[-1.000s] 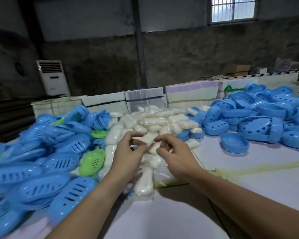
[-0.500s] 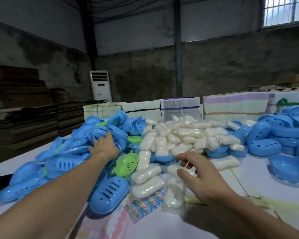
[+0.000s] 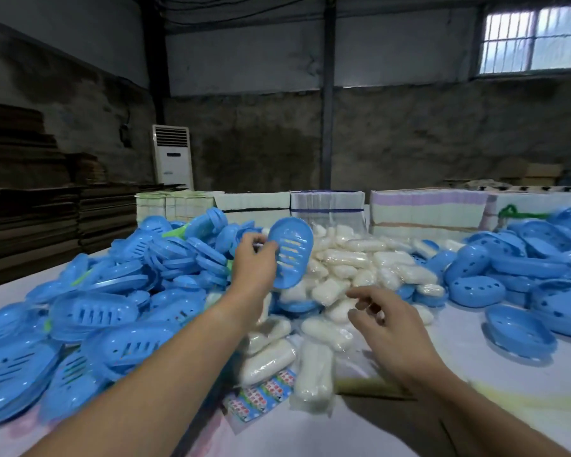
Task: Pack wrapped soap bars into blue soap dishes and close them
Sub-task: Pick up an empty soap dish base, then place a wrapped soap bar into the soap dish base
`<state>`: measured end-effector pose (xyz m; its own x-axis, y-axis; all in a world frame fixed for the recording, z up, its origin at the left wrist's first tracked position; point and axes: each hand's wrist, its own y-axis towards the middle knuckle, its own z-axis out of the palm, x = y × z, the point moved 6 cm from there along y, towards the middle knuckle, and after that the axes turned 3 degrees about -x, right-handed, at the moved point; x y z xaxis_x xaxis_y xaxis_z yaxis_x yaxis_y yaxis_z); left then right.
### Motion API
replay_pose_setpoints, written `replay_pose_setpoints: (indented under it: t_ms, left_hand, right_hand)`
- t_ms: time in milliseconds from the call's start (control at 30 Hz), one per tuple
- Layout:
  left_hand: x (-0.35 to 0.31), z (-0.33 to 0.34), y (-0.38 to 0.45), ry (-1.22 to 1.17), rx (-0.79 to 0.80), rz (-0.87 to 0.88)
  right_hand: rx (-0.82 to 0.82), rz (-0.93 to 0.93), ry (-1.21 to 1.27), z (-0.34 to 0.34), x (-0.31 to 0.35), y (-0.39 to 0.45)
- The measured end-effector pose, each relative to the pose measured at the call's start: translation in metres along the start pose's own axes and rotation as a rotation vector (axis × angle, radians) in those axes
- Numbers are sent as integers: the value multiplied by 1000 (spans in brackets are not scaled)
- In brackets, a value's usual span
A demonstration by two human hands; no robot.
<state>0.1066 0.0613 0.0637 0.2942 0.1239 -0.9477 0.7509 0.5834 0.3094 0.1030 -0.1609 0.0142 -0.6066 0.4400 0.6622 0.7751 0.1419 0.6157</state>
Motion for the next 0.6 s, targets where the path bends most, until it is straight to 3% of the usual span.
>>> replay_pose_setpoints:
  t_ms: [100,167,300,400,467,500,533,600]
  left_hand:
    - [37,30,-44,-453,125,-506]
    - [45,37,-60,-644,203,-675]
    - [44,35,-73,-848,285,-763]
    - [39,28,-65,-908,328,-734]
    - [41,42,-71,-961,300,-748]
    - [44,50,-78,-937,211,-792]
    - [57,55,-76,-901,72,-881]
    - [61,72,-80,-1025,71,-801]
  right_hand:
    - [-81,57,-28,-15,-13,6]
    - [-79,52,-145,-23,-20,11]
    - [-38,97,-311,-28,-31,10]
    - [54,80,-434,-11,-27,8]
    - [240,43,-613,15,-24,7]
    - [318,46,-669,25,-23,8]
    - [360,67,-677,32,-22,10]
    - [362,127,-569,37,-21,15]
